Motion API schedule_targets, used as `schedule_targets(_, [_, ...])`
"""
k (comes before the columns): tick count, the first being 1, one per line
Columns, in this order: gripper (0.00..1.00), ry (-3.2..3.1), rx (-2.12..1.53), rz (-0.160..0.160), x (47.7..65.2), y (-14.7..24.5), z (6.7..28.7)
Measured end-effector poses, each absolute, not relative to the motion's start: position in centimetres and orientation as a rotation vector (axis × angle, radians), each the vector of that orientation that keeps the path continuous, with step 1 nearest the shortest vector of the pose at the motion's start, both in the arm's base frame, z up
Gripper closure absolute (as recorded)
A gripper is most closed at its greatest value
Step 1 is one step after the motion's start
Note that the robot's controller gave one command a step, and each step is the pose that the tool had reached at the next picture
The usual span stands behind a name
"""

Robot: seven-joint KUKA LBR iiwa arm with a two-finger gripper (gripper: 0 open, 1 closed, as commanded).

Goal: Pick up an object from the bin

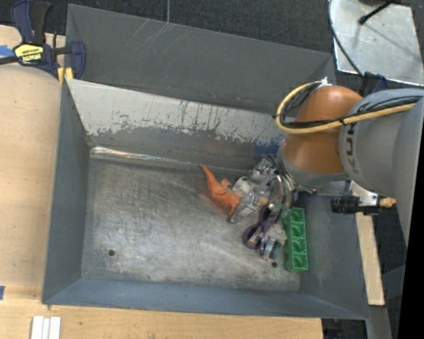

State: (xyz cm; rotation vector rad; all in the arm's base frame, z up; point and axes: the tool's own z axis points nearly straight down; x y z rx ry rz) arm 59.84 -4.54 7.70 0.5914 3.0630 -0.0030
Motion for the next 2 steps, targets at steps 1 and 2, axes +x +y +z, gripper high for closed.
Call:
schedule_targets(1, [1.0,3.067,0.592,-0.003,59.78,-4.55,7.99])
schedule_targets(2, [1.0,3.076,0.592,-0.002,59.68,-4.52,8.65])
